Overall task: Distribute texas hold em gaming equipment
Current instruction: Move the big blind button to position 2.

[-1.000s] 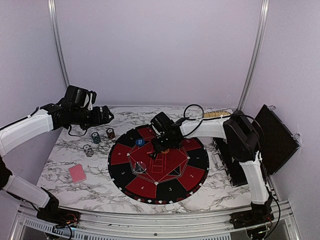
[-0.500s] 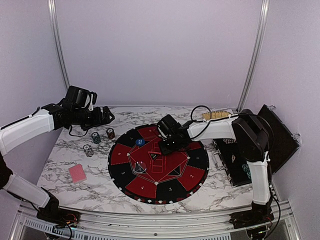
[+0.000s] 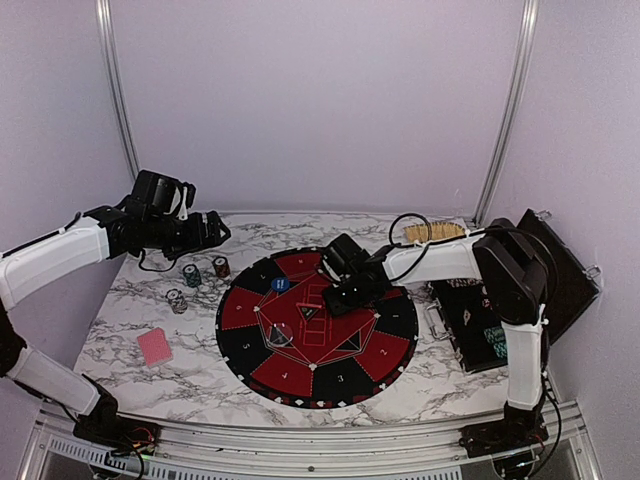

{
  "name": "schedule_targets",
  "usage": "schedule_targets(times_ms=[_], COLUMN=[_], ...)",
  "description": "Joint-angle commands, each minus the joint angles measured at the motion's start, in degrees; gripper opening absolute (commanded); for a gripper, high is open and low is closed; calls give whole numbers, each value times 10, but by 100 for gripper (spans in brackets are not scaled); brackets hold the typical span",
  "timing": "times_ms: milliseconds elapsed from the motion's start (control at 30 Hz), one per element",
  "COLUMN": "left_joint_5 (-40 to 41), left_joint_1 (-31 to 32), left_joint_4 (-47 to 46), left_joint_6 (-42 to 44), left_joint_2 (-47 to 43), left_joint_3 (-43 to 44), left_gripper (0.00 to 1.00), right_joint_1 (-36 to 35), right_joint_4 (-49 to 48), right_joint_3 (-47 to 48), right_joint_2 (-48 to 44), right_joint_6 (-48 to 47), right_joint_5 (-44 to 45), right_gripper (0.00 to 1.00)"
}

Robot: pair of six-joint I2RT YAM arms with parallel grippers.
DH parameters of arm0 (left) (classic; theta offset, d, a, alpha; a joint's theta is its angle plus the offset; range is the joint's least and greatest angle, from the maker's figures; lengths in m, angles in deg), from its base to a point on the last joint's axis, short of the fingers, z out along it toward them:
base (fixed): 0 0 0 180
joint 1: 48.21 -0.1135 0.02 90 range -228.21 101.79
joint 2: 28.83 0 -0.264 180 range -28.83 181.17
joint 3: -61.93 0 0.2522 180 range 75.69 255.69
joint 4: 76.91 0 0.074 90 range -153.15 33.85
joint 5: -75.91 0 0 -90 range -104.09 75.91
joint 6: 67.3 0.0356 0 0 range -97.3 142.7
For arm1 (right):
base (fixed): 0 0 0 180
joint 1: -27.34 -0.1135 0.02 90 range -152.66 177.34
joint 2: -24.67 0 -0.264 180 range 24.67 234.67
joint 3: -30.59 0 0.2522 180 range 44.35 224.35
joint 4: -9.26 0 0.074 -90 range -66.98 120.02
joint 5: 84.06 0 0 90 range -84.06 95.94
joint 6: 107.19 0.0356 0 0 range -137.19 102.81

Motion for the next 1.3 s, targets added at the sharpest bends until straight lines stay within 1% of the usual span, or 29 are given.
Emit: schedule_targets(times_ms=[0,100,200,267,367,533,600,933,1067,1267], left_joint_5=[-4,-4,-4,-4,-6,-7,-6,-11,-11,-17], left_joint_1=[-3,-2,-3,-3,-3,-3,-3,-2,-2,-2], left_joint_4=[-5,-5,-5,-5,-5,-5,-5,-5,-6,-7], left_joint_6=[-1,-1,0,0,-1,-1,-1,-10,-11,-13], left_joint_2=[1,1,1,3,5,3,2,0,2,4], left_joint_3=[15,13,13,14,16,15,14,10,9,9], left_gripper=[99,99,99,99,99,99,99,99,99,99], right_joint_1=[7,12,17,17,18,18,17,4,-16,-43], right_joint_4=[26,31,27,29,33,36,35,10,12,8], right_joint_3=[39,61,78,94,113,116,100,-22,-55,-108], right_joint_2=[19,39,51,61,77,85,78,3,-18,-50], right_joint_6=[-7,-10,-14,-16,-17,-14,-12,5,19,64], right_joint_5=[8,6,-3,-6,-7,-16,-17,-22,-17,-13], right_gripper=[58,64,66,66,61,50,47,40,40,40])
